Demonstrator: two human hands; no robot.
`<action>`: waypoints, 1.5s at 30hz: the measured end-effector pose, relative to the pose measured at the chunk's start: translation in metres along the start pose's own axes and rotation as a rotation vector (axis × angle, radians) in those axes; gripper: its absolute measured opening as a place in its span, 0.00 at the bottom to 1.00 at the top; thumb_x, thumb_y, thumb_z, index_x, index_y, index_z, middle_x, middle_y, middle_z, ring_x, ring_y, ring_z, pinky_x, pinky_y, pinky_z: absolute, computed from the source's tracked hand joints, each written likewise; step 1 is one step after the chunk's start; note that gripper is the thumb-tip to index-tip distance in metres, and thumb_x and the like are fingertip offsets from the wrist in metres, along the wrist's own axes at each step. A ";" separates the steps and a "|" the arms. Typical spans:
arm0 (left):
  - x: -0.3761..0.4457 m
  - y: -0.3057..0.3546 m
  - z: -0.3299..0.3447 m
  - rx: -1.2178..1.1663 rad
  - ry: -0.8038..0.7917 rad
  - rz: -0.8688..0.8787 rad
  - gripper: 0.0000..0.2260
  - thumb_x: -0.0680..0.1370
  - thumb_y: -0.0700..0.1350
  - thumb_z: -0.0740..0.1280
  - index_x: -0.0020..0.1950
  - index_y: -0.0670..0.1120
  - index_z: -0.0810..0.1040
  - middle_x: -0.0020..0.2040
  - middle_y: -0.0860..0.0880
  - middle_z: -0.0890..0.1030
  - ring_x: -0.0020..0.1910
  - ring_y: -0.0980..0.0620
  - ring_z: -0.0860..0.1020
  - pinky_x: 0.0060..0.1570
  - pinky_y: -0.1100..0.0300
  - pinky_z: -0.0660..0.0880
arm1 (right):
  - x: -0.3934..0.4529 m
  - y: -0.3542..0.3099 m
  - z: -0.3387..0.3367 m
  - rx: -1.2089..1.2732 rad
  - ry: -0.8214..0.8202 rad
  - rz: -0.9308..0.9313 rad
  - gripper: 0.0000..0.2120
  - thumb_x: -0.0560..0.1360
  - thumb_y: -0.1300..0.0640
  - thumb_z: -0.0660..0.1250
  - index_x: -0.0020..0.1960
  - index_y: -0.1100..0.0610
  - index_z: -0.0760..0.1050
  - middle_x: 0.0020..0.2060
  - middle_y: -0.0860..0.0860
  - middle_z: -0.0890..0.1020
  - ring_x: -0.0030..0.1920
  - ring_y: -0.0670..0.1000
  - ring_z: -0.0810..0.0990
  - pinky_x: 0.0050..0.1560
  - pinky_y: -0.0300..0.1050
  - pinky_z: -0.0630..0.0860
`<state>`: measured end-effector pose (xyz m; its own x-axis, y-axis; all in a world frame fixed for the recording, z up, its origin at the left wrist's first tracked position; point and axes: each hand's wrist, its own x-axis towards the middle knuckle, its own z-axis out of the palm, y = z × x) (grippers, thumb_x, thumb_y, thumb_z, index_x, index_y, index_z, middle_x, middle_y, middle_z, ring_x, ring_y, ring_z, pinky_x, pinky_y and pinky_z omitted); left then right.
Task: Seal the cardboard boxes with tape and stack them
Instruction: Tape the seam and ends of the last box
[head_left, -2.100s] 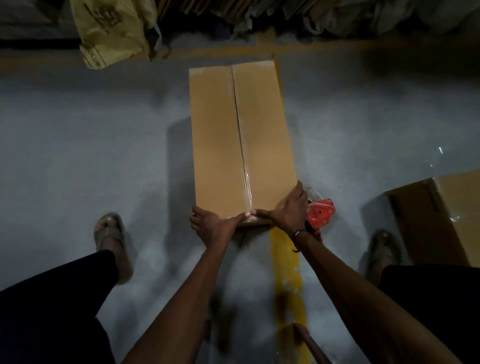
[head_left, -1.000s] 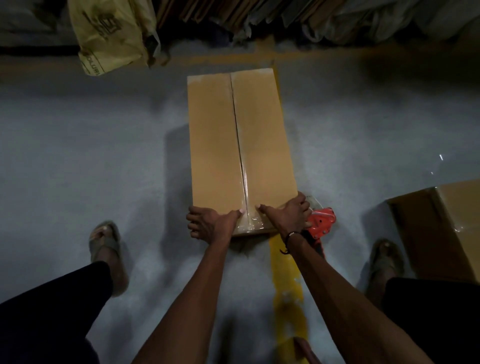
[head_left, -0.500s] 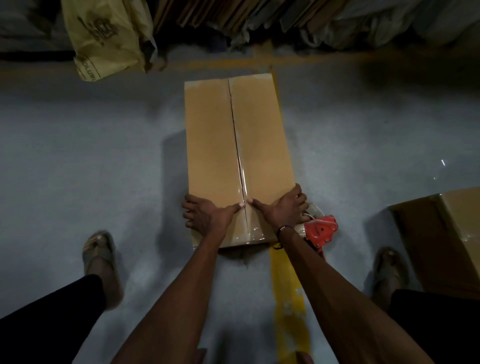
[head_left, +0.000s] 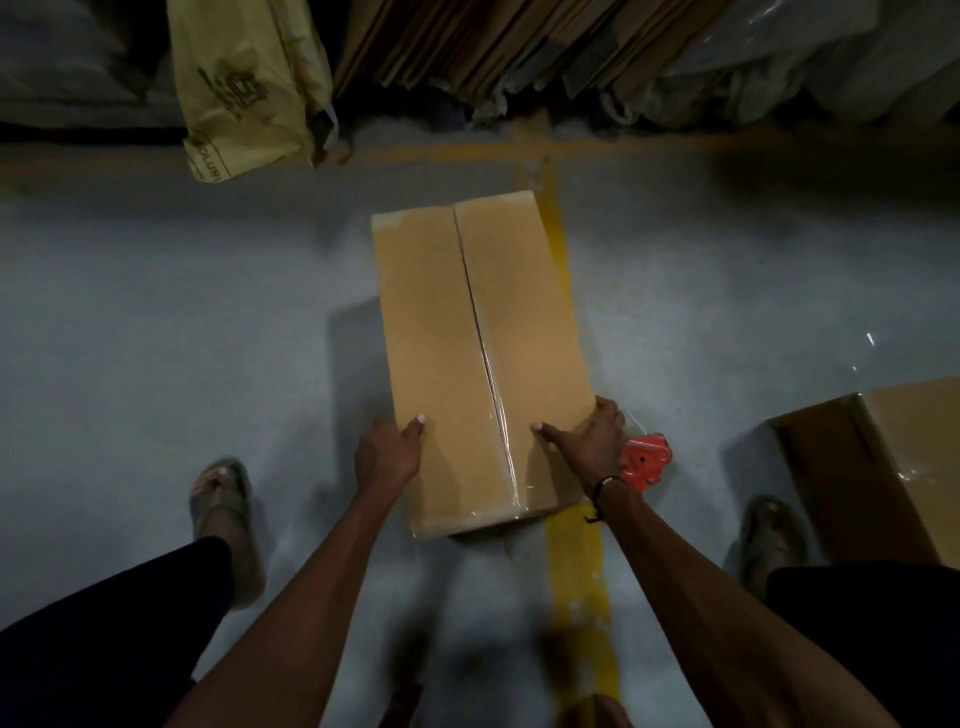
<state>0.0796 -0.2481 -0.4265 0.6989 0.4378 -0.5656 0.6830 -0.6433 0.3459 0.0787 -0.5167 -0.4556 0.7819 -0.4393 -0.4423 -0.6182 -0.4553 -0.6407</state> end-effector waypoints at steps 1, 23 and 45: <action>0.001 -0.008 -0.001 0.011 -0.045 -0.004 0.36 0.80 0.69 0.59 0.67 0.38 0.77 0.62 0.35 0.81 0.60 0.36 0.81 0.62 0.46 0.77 | -0.001 0.004 -0.001 -0.001 0.014 -0.012 0.51 0.57 0.37 0.84 0.71 0.55 0.65 0.67 0.57 0.71 0.68 0.61 0.70 0.65 0.66 0.71; 0.080 -0.036 -0.079 -0.120 0.209 -0.150 0.47 0.72 0.68 0.73 0.76 0.36 0.64 0.74 0.34 0.68 0.73 0.33 0.68 0.67 0.38 0.72 | 0.017 -0.048 0.032 -0.444 -0.070 -0.590 0.50 0.67 0.23 0.64 0.81 0.49 0.57 0.82 0.53 0.55 0.81 0.56 0.53 0.75 0.71 0.54; 0.174 -0.052 -0.164 0.231 0.076 0.150 0.76 0.46 0.75 0.79 0.83 0.53 0.42 0.82 0.43 0.53 0.80 0.37 0.54 0.73 0.29 0.58 | -0.042 -0.079 0.111 -0.909 -0.540 -0.932 0.62 0.64 0.31 0.72 0.83 0.48 0.36 0.81 0.53 0.35 0.81 0.58 0.34 0.71 0.80 0.43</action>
<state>0.2002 -0.0357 -0.4203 0.8086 0.3671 -0.4598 0.5101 -0.8269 0.2368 0.1032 -0.3759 -0.4562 0.7332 0.5485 -0.4019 0.4627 -0.8355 -0.2963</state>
